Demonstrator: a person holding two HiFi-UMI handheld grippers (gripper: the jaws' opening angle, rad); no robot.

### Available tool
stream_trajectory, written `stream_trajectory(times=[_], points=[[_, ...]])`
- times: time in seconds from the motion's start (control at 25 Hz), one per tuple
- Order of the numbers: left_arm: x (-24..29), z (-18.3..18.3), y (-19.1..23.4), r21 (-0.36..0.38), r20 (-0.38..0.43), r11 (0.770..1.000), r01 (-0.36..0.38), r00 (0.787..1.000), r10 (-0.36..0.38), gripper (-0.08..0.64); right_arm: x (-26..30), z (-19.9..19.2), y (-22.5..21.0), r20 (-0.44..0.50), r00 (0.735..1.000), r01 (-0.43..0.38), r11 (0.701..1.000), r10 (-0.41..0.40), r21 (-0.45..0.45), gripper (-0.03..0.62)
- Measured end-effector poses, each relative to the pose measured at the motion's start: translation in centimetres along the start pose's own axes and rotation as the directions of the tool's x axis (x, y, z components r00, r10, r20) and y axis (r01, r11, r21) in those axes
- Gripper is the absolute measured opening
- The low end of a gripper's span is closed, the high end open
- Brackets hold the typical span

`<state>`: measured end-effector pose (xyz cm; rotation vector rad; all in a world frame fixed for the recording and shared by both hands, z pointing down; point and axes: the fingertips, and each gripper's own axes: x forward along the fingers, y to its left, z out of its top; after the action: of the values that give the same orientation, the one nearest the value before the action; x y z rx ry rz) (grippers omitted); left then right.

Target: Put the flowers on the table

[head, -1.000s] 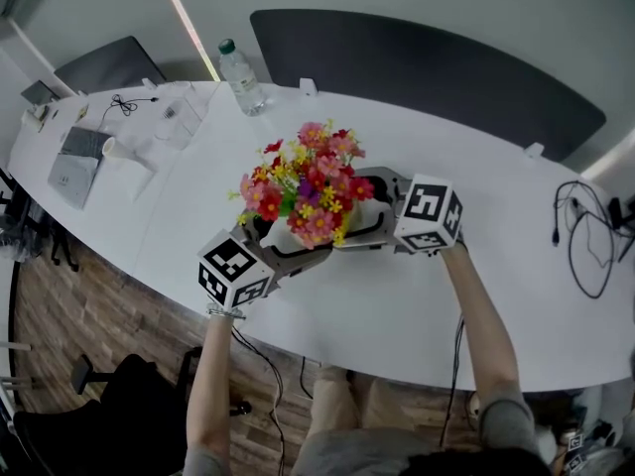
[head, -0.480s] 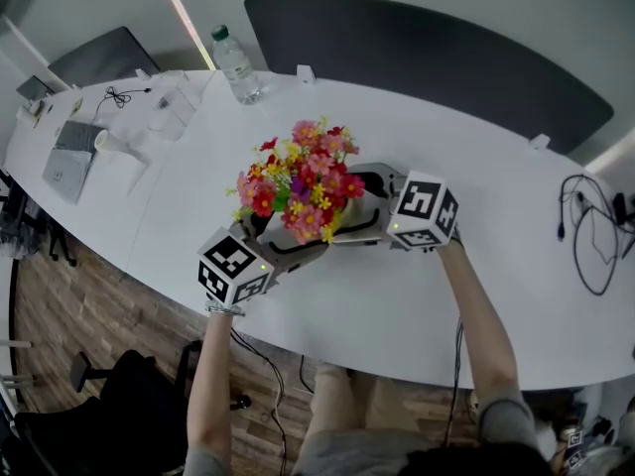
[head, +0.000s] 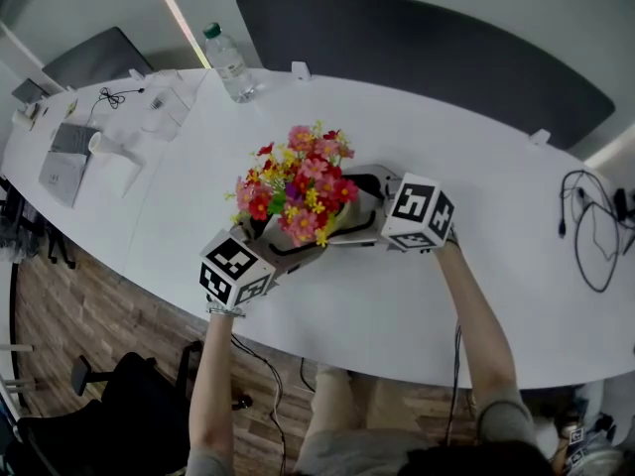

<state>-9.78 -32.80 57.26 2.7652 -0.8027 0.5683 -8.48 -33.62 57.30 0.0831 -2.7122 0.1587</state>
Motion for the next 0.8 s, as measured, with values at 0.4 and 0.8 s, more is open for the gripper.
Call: stream_trajectory(times=[0.4,0.8], points=[[-0.11,-0.24,0.27,0.034,-0.009,0.999,-0.018,1.000,0.018,0.456,0.40,-0.11,-0.10,-0.026,1.000,0.012,1.000,-0.012,-0.019,0.451],[-0.32,-0.76,0.23,0.042,-0.028,0.998,-0.038,0.999,0.039,0.456,0.63,-0.50,0.13,-0.057,0.998,0.026,0.999,-0.028,-0.035,0.451]])
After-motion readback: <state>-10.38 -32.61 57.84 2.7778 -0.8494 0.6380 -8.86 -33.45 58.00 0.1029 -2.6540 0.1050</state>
